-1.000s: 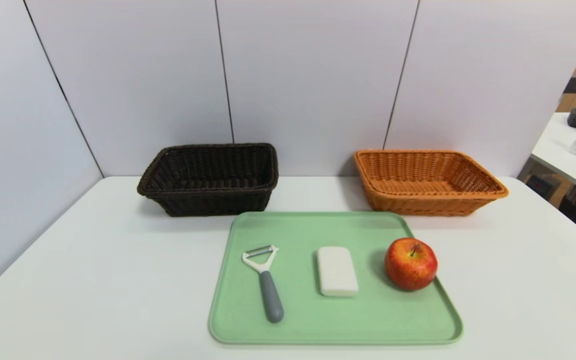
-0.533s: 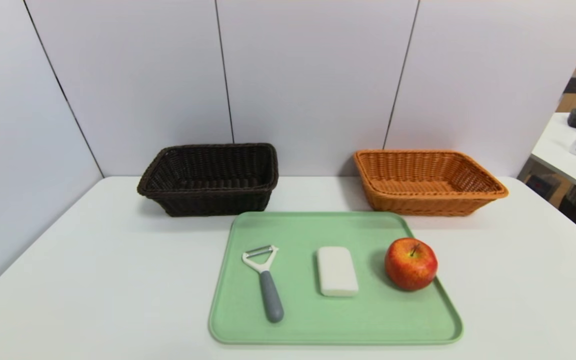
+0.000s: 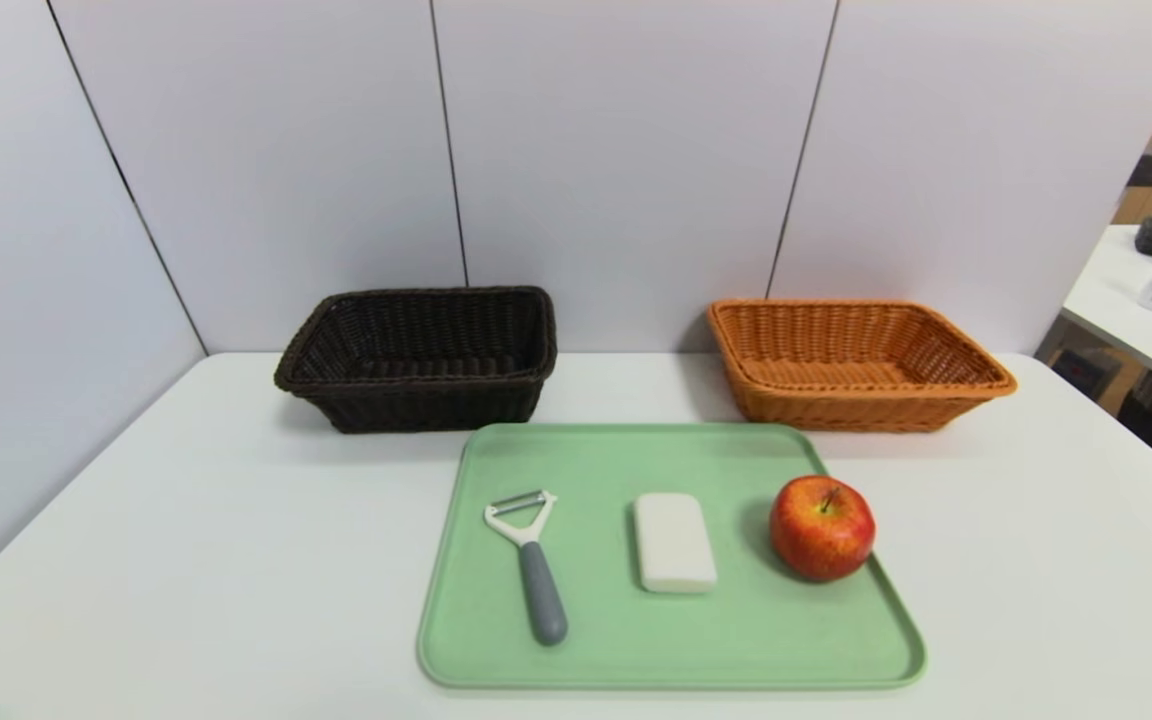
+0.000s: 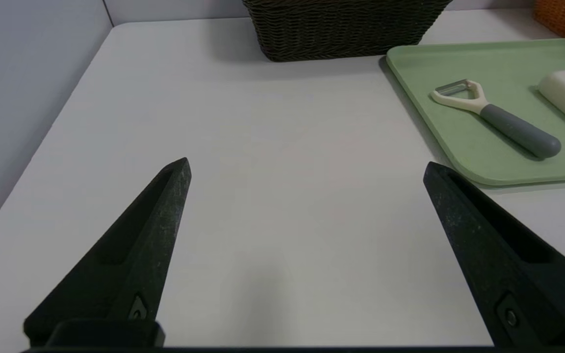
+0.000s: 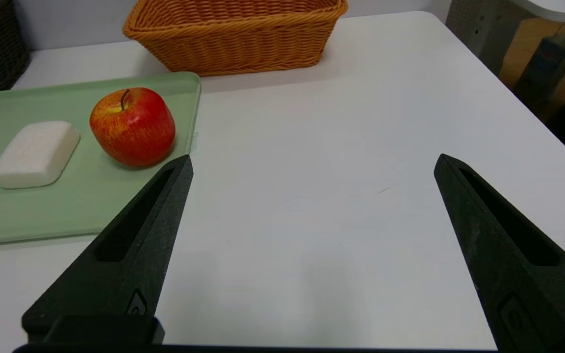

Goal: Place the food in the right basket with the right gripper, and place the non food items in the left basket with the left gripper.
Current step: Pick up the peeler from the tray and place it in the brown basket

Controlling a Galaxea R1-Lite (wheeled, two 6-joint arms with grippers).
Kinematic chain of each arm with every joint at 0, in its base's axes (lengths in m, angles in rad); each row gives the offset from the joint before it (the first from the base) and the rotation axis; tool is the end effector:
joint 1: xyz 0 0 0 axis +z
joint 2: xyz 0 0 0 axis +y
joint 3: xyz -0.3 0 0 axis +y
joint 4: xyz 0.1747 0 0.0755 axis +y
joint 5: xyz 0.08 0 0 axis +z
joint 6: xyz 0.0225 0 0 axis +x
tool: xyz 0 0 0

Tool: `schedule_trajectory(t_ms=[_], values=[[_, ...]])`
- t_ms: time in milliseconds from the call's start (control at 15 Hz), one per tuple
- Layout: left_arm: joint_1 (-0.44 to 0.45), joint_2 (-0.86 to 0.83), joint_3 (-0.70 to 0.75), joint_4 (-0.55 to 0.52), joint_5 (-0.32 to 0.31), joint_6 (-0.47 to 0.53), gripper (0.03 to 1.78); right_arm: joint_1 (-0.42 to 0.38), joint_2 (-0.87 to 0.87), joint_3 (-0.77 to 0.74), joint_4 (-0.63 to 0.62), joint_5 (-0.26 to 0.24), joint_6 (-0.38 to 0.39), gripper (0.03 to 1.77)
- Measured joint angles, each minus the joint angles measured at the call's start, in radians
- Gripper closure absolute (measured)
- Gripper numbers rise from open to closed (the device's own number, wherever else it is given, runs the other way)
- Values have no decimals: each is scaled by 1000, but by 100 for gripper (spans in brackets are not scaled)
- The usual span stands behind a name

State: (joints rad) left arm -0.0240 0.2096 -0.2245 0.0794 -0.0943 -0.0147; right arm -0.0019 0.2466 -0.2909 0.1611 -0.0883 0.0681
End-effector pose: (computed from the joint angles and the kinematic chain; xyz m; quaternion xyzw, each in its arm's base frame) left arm -0.0177 -0.0017 0.1339 -0.0085 0.0327 -0.0588 0.9977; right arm -0.0180 -0.0019 0.1445 0.0314 0.0567 -0.0470 0.9968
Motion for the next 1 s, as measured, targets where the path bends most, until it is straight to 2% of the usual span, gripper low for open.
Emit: schedule_trajectory(t_ms=[200,400,733,867,1000], values=[[-7,137,-58,-1,-10,0,12,-1,115,-74,37,5,-1,10],[-9,281,-138,-1,-38,0,12,0,244,-205,143,28,-3,10],[-13,560,-306,-1,-60,7,12,0,472,-428,364,132,-22,10],[-18,627,-359,45,-77,9,12,5,542,-486,446,180,-80,10],[-29,666,-386,110,-95,8,12,13,597,-506,471,214,-127,10]])
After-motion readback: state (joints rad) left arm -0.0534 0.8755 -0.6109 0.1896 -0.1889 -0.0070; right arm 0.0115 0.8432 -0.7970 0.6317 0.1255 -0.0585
